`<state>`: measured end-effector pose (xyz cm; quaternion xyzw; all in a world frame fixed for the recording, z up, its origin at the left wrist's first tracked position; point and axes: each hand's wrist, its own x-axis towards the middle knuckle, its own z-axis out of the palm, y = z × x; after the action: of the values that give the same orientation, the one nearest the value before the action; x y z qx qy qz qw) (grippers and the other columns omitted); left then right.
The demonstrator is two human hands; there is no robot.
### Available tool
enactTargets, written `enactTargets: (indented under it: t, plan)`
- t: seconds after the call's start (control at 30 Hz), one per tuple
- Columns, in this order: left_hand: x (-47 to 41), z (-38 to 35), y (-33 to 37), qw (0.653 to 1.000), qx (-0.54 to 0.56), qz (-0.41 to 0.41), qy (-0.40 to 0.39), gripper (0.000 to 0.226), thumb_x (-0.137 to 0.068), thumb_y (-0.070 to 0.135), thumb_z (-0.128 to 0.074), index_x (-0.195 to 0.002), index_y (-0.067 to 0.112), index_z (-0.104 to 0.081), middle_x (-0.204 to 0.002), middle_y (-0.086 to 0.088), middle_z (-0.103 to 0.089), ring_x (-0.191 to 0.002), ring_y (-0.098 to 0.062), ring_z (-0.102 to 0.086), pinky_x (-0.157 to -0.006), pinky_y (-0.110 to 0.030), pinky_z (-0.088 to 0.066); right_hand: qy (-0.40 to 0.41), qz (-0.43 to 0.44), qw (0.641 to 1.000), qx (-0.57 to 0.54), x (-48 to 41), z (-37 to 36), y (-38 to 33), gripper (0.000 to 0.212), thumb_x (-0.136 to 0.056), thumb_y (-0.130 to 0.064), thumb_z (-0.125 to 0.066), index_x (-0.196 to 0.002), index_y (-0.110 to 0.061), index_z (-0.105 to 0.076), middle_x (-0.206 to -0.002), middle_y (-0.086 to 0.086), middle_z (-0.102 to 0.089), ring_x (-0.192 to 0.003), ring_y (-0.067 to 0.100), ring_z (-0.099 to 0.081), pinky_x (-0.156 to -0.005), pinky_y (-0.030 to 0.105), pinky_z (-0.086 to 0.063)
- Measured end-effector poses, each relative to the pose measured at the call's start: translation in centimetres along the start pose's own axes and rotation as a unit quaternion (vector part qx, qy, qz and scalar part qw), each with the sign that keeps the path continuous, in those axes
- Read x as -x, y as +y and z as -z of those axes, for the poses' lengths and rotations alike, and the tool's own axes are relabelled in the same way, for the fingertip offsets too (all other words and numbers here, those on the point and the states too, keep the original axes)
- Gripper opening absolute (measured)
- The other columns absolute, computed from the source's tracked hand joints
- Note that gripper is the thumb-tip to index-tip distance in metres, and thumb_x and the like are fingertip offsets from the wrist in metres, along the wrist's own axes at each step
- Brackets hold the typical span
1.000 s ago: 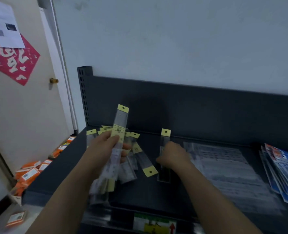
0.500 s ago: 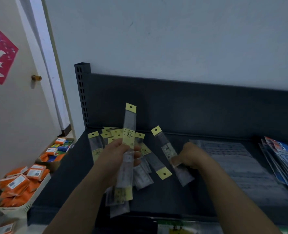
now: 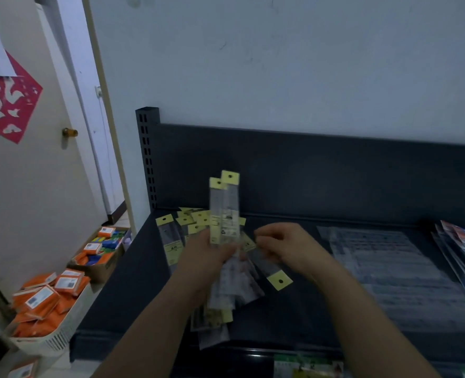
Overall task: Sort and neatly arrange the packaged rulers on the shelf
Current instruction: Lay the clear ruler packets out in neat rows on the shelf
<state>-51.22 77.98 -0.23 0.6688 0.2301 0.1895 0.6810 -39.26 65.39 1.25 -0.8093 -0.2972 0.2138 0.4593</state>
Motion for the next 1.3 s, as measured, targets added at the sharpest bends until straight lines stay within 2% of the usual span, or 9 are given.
enactTargets:
  t: [0.1, 0.3, 0.47, 0.63, 0.73, 0.9, 1.1, 1.17, 1.3]
  plan:
    - [0.0, 1.4, 0.2, 0.996, 0.089, 0.021, 0.017, 0.019, -0.095, 0.004, -0.054, -0.113, 0.008, -0.059, -0.102, -0.016, -0.071, -0.087, -0.027, -0.073, -0.065, -0.035, -0.060, 0.030, -0.049, 0.968, 0.244, -0.4, -0.1, 1.4, 0.055, -0.075, -0.044, -0.075, -0.112, -0.005, -0.064, -0.105, 0.009, -0.067, -0.091, 0.020, -0.065, -0.079, 0.037, -0.053]
    - [-0.1, 3.0, 0.0, 0.994, 0.103, 0.036, 0.008, 0.031, -0.096, -0.002, -0.047, -0.124, 0.010, -0.054, -0.106, -0.015, -0.070, -0.087, -0.024, -0.072, -0.063, -0.031, -0.058, -0.012, -0.125, 0.950, 0.286, -1.3, -0.2, 1.5, 0.034, -0.069, -0.035, -0.077, -0.068, -0.015, -0.050, -0.070, 0.000, -0.053, -0.063, 0.013, -0.051, -0.051, 0.023, -0.039]
    - [-0.3, 2.8, -0.6, 0.993, 0.106, 0.053, 0.003, 0.037, -0.096, -0.003, -0.047, -0.132, 0.003, -0.050, -0.105, -0.017, -0.069, -0.086, -0.025, -0.072, -0.060, -0.030, -0.058, -0.034, -0.166, 0.956, 0.239, -1.8, 0.8, 2.5, 0.030, -0.072, -0.031, -0.075, -0.069, -0.011, -0.052, -0.075, 0.003, -0.057, -0.068, 0.015, -0.055, -0.055, 0.023, -0.042]
    - [-0.7, 2.8, -0.2, 0.990, 0.126, 0.066, -0.006, 0.033, -0.097, -0.001, -0.045, -0.129, 0.005, -0.051, -0.104, -0.018, -0.069, -0.081, -0.023, -0.071, -0.058, -0.030, -0.059, 0.176, -0.093, 0.980, 0.014, -1.1, 3.1, 3.7, 0.017, -0.088, -0.012, -0.060, -0.074, -0.003, -0.060, -0.064, 0.013, -0.065, -0.054, 0.020, -0.058, -0.058, 0.035, -0.051]
    - [-0.9, 2.8, 0.3, 0.989, 0.131, 0.067, -0.010, 0.030, -0.098, 0.002, -0.044, -0.126, 0.003, -0.052, -0.101, -0.018, -0.069, -0.072, -0.020, -0.069, -0.054, -0.028, -0.057, 0.273, -0.003, 0.946, -0.174, 0.4, 5.8, 3.2, 0.009, -0.088, -0.010, -0.065, -0.080, -0.005, -0.064, -0.065, 0.009, -0.066, -0.058, 0.016, -0.060, -0.059, 0.030, -0.053]
    - [-1.2, 2.7, 1.3, 0.989, 0.133, 0.059, -0.012, 0.025, -0.101, 0.018, -0.044, -0.120, 0.004, -0.053, -0.089, -0.015, -0.066, -0.066, -0.019, -0.063, -0.050, -0.026, -0.053, 0.216, 0.021, 0.918, -0.332, 1.9, 9.3, 2.9, 0.014, -0.085, -0.020, -0.068, -0.088, -0.008, -0.061, -0.065, 0.003, -0.061, -0.056, 0.010, -0.055, -0.053, 0.021, -0.049]
    - [-0.4, 0.9, 1.8, 0.991, 0.033, 0.036, -0.125, 0.042, -0.085, 0.039, -0.062, -0.112, 0.008, -0.058, -0.092, -0.011, -0.067, -0.078, -0.021, -0.067, -0.065, -0.030, -0.055, 0.113, 0.032, 0.948, -0.296, 0.9, 6.9, 1.4, 0.016, -0.089, -0.017, -0.063, -0.078, -0.007, -0.063, -0.065, 0.004, -0.058, -0.051, 0.008, -0.049, -0.049, 0.019, -0.046]
    - [0.0, 0.4, 1.5, 0.986, -0.013, 0.028, -0.166, 0.043, -0.080, 0.033, -0.070, -0.113, 0.007, -0.060, -0.096, -0.010, -0.072, -0.084, -0.024, -0.071, -0.069, -0.031, -0.055, 0.096, 0.023, 0.953, -0.287, 0.1, 4.8, 0.6, 0.016, -0.089, -0.016, -0.063, -0.077, -0.006, -0.064, -0.065, 0.004, -0.060, -0.050, 0.007, -0.052, -0.049, 0.018, -0.047]
    - [0.5, 1.4, 1.1, 0.992, -0.027, 0.005, -0.123, 0.023, -0.090, 0.001, -0.061, -0.112, 0.008, -0.059, -0.092, -0.012, -0.074, -0.080, -0.026, -0.073, -0.067, -0.035, -0.058, 0.071, 0.004, 0.940, -0.333, -1.0, 1.6, -0.1, 0.010, -0.089, -0.005, -0.061, -0.097, 0.000, -0.063, -0.077, 0.009, -0.067, -0.056, 0.010, -0.064, -0.055, 0.020, -0.055]
